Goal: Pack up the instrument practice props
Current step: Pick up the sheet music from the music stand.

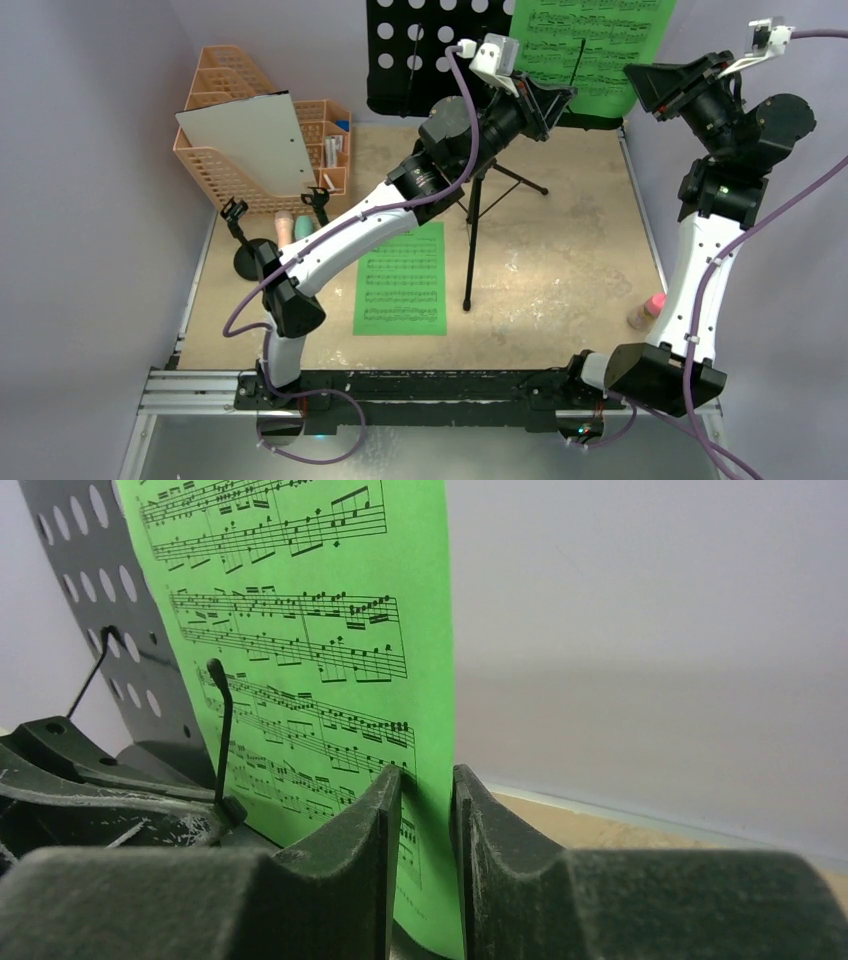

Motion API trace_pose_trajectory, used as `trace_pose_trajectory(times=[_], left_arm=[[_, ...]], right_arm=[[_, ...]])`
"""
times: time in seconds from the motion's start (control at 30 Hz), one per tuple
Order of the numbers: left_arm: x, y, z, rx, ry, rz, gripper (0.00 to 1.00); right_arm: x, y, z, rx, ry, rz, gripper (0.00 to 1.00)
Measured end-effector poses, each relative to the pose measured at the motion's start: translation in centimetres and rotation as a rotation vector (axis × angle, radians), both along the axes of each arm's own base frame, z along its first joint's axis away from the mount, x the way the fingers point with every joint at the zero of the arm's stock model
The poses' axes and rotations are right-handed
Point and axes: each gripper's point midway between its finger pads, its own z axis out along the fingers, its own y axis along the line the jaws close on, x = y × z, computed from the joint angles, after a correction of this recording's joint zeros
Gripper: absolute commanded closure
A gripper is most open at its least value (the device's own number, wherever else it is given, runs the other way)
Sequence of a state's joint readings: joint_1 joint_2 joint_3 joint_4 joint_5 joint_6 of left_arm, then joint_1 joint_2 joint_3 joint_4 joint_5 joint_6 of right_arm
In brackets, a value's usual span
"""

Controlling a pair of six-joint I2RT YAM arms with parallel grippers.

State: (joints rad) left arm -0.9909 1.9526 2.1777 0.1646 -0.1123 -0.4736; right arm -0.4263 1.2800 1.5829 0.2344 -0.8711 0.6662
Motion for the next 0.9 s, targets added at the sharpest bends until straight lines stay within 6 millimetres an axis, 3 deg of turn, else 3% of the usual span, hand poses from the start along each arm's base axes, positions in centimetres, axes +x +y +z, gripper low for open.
trace_pose_trajectory(times=[0.4, 0.57, 0.9], left_arm=[[0.4, 0.8, -0.7, 0.033, 0.002, 0.047, 1.00], [0.4, 0.9, -0.9, 0.041, 0.002, 0.058, 1.00], [0.5, 1.2, -1.1, 0.042, 0.005, 0.074, 1.00]], right_arm=[[-0.2, -1.1, 0.0, -0.017, 0.009, -0.104, 0.89], [-0.4, -1.4, 0.3, -0.026, 0.006, -0.132, 1.00], [-0.6, -3.0, 1.3, -0.037, 0.011, -0.263, 1.00]])
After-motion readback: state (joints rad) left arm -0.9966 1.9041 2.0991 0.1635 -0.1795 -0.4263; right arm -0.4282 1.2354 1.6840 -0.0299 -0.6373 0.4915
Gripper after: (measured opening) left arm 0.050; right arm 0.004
